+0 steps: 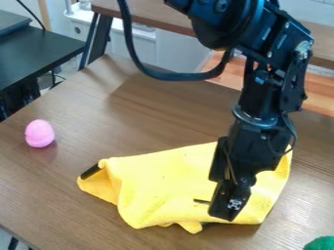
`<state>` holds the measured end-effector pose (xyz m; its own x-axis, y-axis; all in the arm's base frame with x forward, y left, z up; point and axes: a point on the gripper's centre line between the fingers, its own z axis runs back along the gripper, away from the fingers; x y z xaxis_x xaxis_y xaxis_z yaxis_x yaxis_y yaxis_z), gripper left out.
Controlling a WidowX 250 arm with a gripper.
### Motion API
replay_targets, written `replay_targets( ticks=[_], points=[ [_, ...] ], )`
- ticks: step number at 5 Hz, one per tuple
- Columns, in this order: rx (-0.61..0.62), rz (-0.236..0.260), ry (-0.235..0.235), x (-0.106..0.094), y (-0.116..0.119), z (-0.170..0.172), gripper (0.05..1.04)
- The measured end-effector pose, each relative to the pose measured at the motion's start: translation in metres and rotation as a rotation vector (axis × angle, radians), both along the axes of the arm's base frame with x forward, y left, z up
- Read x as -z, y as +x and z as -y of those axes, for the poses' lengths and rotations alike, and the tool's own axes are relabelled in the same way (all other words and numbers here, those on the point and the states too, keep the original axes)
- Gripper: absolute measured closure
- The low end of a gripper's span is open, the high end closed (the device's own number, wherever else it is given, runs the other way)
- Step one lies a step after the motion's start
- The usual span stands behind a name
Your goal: Unfold the cloth from bottom right to top left
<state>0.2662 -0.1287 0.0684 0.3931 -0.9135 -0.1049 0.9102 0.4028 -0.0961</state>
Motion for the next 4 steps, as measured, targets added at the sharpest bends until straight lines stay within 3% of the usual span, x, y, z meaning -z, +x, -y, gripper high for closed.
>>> replay_targets(
  ticks=[1, 2, 4],
  points=[
    [-0.004, -0.023, 0.02, 0.007, -0.001, -0.002, 0.084],
    [0.012, -0.019, 0.113, 0.007, -0.001, -0.017, 0.084],
    [0.059, 0.008, 0.09, 0.011, 0.003, -0.018, 0.084]
  ],
)
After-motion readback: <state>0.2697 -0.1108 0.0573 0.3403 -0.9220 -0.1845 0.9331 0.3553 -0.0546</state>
